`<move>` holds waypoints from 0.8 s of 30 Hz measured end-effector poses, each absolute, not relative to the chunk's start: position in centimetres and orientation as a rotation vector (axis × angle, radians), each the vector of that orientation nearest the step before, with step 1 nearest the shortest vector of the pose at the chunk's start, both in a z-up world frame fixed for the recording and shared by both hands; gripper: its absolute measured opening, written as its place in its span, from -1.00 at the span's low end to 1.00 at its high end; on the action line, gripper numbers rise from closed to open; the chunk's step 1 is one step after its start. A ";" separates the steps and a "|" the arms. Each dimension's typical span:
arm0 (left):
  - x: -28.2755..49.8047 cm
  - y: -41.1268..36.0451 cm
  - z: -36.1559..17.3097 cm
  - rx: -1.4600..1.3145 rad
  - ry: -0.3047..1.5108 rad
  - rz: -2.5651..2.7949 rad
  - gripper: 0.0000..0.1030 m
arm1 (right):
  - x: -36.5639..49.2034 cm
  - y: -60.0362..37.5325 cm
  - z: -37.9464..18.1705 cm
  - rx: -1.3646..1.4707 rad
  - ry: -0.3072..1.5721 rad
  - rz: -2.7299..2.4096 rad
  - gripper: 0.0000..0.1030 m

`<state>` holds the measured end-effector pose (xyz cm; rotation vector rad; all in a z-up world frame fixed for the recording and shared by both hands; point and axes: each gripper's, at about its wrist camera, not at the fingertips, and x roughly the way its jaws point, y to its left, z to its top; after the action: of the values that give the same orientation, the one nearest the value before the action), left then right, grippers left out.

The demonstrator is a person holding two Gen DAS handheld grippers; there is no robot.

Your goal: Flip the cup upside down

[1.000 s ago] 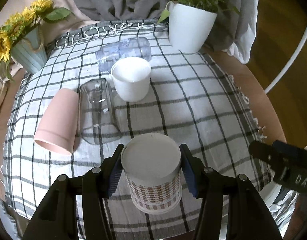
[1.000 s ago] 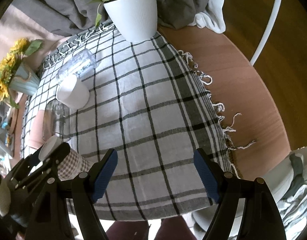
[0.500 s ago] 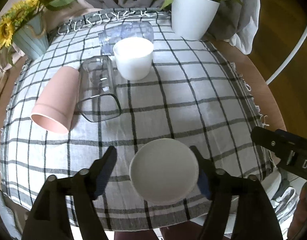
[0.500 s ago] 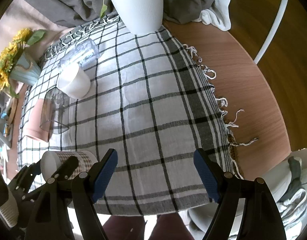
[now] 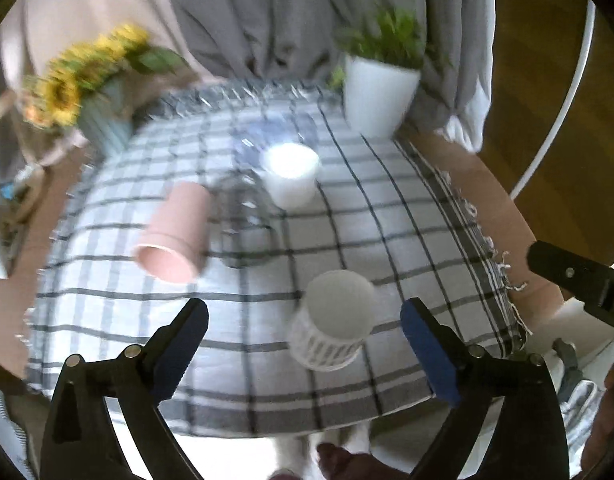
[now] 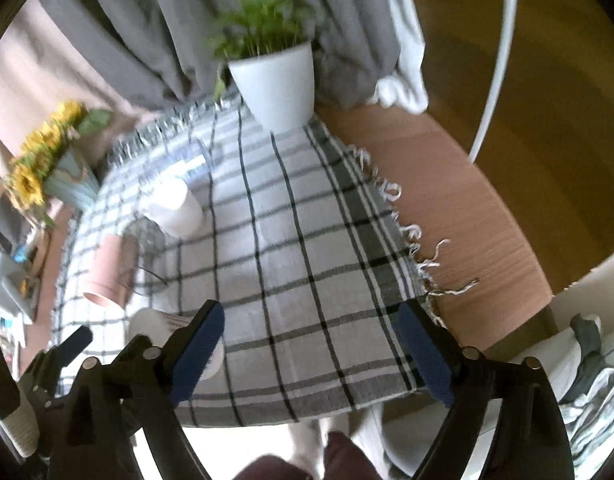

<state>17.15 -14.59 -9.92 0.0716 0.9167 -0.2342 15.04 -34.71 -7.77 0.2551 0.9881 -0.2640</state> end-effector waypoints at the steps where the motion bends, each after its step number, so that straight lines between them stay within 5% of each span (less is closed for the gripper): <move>1: 16.4 -14.0 -9.4 0.076 0.898 -0.214 0.99 | 14.1 -34.2 -7.0 0.252 0.960 -0.260 0.76; 24: -0.4 -2.8 -2.0 0.082 0.684 -0.076 0.99 | -3.7 -20.9 -1.1 0.155 0.681 -0.184 0.77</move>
<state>-0.45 -2.84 -1.99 0.0823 0.6841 -0.0763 -3.67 -20.88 -1.12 0.1552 0.6814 -0.1841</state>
